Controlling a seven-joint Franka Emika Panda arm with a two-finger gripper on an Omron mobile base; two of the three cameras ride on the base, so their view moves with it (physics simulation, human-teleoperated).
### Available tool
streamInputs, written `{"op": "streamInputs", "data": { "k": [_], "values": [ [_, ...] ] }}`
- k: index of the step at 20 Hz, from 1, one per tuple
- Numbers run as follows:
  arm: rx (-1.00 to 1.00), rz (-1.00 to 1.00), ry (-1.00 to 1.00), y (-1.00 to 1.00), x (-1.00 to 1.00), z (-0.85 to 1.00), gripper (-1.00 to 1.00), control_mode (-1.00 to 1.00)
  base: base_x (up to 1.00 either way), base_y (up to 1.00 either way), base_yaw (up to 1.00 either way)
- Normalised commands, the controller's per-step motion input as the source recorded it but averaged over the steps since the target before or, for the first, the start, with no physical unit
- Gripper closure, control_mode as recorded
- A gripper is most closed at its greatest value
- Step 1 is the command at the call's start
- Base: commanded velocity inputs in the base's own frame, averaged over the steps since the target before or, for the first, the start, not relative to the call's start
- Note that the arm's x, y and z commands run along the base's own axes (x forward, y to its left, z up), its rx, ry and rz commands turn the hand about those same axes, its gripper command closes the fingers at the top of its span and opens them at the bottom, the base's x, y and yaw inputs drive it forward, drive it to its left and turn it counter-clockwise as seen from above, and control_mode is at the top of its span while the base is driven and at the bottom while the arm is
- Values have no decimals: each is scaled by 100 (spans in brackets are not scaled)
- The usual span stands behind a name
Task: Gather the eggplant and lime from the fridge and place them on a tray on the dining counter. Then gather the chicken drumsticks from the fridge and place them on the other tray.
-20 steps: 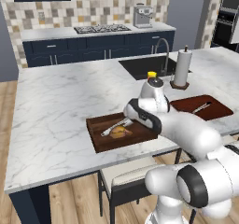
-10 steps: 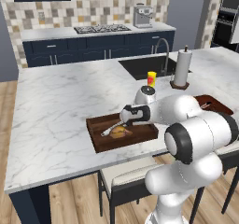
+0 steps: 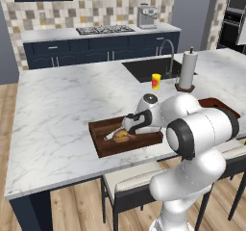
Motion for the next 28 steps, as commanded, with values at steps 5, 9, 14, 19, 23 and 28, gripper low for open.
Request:
{"op": "streamInputs", "data": {
  "k": [5,9,14,19,23,28],
  "values": [
    [0,0,0,0,26,-3,-100,-100,0,0,0],
    [0,-2,-7,0,-7,12,-100,-100,0,0,0],
    [0,-8,-1,-3,-65,68,-100,-100,0,0,0],
    [0,-2,1,-37,-58,100,-100,-100,0,0,0],
    [-2,0,0,-15,-87,100,-100,-100,0,0,0],
    [-4,0,-1,0,-100,100,-100,-100,0,0,0]
  ]
}}
